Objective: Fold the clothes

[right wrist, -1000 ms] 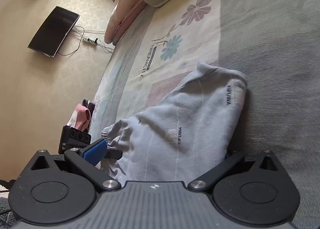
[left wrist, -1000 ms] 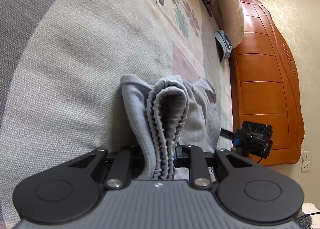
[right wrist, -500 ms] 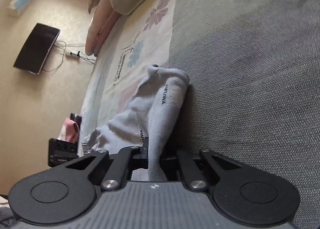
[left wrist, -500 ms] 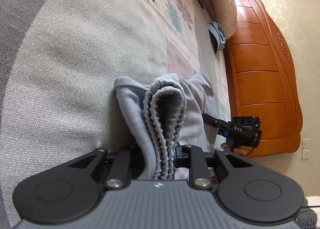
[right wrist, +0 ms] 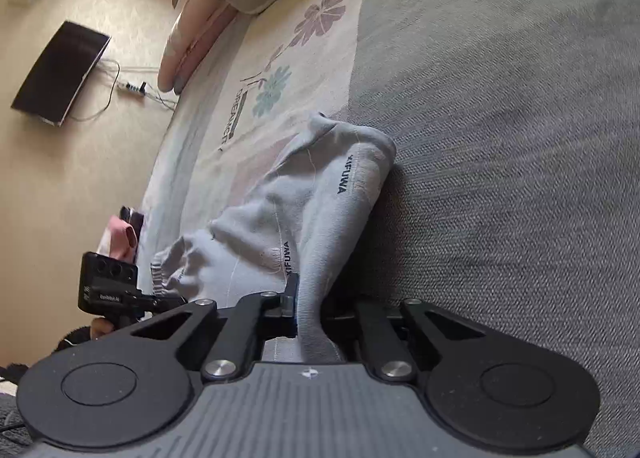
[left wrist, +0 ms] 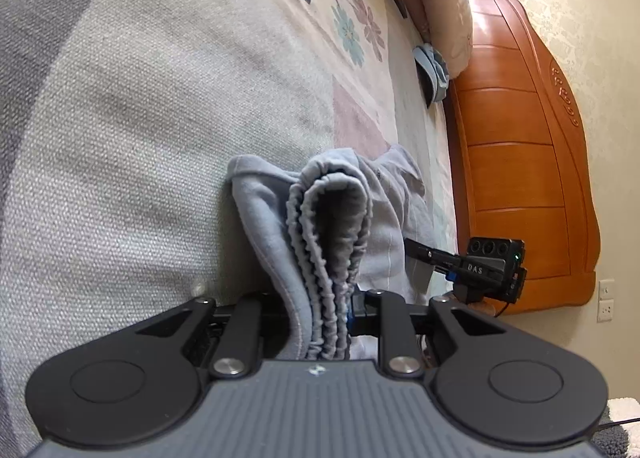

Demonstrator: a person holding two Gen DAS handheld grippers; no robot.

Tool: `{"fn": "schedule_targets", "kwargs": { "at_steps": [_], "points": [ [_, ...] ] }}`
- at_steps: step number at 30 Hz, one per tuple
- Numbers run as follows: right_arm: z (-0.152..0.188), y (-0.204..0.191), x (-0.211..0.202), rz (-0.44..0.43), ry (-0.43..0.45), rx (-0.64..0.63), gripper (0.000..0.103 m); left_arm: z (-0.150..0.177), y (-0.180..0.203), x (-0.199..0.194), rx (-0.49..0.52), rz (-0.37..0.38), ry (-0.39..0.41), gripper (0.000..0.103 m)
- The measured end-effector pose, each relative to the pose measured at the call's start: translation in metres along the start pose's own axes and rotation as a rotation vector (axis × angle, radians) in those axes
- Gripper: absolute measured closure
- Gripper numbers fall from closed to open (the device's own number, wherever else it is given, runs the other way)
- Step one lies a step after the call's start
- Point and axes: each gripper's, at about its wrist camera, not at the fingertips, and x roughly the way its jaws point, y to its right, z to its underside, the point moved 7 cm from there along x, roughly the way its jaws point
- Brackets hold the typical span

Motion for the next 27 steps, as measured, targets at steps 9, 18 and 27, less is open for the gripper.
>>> {"fn": "schedule_targets", "kwargs": {
  "at_steps": [9,18,27],
  "points": [
    [0.000,-0.008,-0.005,-0.017,0.005,-0.075,0.094,0.005,0.034,-0.010,0.064,-0.158,0.082,0.083],
    [0.000,-0.029,-0.035,-0.112,0.097,-0.121,0.094,-0.008,0.091,-0.005,0.156,-0.253,0.081,0.083],
    [0.002,-0.026,-0.112,-0.098,0.310,-0.119,0.094,-0.035,0.186,0.051,0.385,-0.238,-0.002,0.083]
  ]
}}
